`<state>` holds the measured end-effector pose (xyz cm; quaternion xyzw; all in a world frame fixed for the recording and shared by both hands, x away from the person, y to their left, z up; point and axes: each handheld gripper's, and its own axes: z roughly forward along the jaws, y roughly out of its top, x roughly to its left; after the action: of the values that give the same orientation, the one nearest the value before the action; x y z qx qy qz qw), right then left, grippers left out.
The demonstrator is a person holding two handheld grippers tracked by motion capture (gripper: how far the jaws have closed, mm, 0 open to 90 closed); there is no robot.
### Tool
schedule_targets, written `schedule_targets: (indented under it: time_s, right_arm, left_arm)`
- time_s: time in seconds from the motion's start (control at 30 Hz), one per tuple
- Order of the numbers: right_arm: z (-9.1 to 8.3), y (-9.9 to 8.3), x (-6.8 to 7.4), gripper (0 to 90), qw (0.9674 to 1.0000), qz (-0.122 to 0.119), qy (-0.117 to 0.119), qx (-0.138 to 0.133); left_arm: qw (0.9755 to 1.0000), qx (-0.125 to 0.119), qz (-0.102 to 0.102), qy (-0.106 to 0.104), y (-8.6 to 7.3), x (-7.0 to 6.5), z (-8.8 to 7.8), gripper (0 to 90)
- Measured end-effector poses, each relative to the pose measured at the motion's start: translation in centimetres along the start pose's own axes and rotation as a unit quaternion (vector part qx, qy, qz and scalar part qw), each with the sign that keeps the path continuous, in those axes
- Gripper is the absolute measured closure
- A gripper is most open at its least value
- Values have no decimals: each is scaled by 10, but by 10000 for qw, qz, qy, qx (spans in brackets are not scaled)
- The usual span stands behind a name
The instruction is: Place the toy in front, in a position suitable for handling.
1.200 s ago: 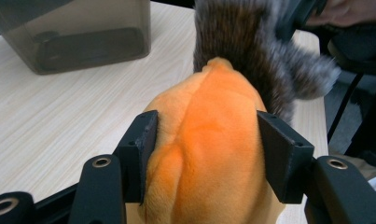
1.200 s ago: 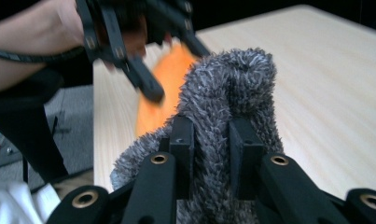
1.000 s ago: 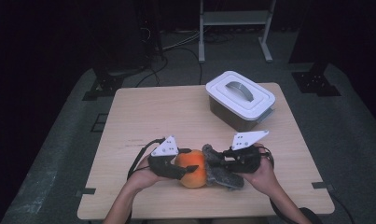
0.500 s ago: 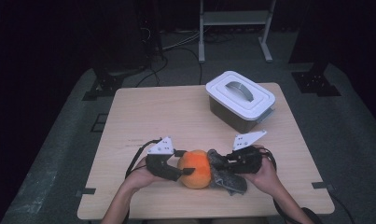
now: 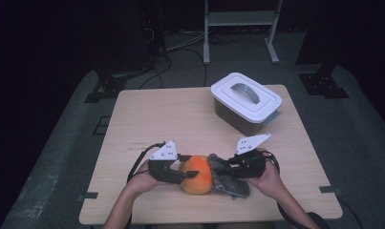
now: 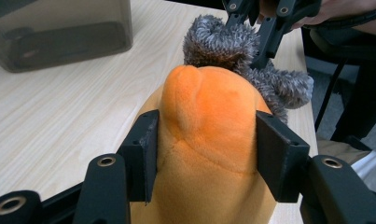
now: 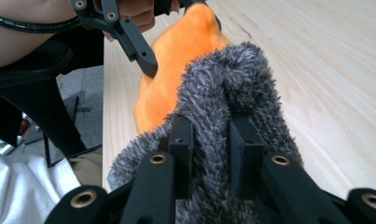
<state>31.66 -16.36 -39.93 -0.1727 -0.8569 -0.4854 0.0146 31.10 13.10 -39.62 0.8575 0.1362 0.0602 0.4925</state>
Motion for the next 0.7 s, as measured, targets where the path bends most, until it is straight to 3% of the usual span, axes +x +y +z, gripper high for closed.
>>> schedule_targets:
  time_s: [0.1, 0.17, 0.37, 0.5, 0.6, 0.7]
  right_arm:
    - [-1, -4, -4, 739, 9997, 32, -149, 208]
    - [-1, -7, -8, 740, 9992, 103, -214, 336]
    - [-10, 7, 1, 740, 9998, -8, -142, -166]
    - [-3, 9, 5, 735, 9999, -70, -99, -82]
    - [0, 4, 0, 737, 10000, 49, -33, -35]
    - [-1, -2, -5, 737, 9999, 105, -110, 80]
  left_arm:
    - [9997, -71, -224, 47, -5, 8, -5, 447]
    - [9995, -119, -294, -43, -8, 11, -6, 443]
    - [9995, -134, -208, -198, -8, 7, -2, 422]
    - [9995, -120, -165, -220, -8, 6, 0, 416]
    - [9995, -124, -197, -198, -10, 8, -1, 412]
    - [9992, -189, -276, -220, -13, 12, -3, 406]
